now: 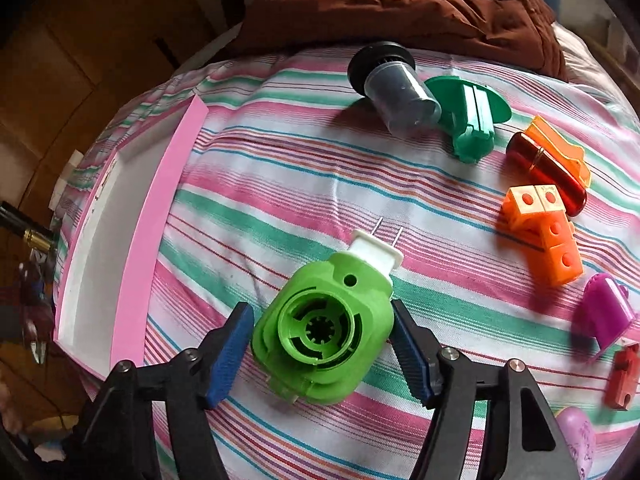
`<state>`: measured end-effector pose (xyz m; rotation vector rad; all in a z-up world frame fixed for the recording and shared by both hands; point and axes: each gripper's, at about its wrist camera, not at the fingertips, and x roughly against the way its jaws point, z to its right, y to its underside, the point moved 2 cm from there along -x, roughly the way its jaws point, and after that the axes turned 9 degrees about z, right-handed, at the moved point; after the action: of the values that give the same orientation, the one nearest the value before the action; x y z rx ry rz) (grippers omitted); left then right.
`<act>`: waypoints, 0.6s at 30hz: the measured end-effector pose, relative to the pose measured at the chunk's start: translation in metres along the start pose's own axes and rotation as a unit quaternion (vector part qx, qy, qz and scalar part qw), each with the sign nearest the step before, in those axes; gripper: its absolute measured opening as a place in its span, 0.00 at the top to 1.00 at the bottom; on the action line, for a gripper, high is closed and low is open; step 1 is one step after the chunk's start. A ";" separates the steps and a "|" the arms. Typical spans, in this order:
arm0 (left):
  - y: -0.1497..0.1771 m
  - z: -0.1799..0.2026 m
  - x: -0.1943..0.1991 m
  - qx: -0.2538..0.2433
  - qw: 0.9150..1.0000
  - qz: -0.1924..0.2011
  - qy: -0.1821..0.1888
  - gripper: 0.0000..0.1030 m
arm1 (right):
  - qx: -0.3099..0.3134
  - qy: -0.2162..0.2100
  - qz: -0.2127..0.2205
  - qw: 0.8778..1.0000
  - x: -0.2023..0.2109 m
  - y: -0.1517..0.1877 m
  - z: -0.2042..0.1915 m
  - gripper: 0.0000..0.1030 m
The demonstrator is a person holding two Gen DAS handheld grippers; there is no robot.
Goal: Organize rigid objects
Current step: 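Lower the massager into the white tray and open left tool while right tool holds green part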
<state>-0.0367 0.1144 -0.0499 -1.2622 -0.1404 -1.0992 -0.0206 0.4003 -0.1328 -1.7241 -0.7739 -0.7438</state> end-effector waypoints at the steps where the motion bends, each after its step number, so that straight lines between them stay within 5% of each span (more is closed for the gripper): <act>1: 0.000 -0.009 0.002 0.011 1.000 0.003 -0.011 0.34 | 0.003 0.000 0.001 1.000 -0.002 0.000 -0.001 0.33; 9: -0.013 -0.060 0.011 0.048 0.995 0.016 -0.086 0.34 | 0.055 0.029 0.020 0.998 -0.002 0.006 -0.011 0.37; 18: -0.059 -0.080 -0.032 0.042 0.992 0.015 -0.118 0.34 | 0.074 0.036 0.020 0.996 -0.007 0.005 -0.015 0.37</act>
<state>-0.1325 0.0743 -0.0592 -1.3125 -0.3419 -0.9062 -0.0224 0.3837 -0.1367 -1.5674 -0.7242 -0.7008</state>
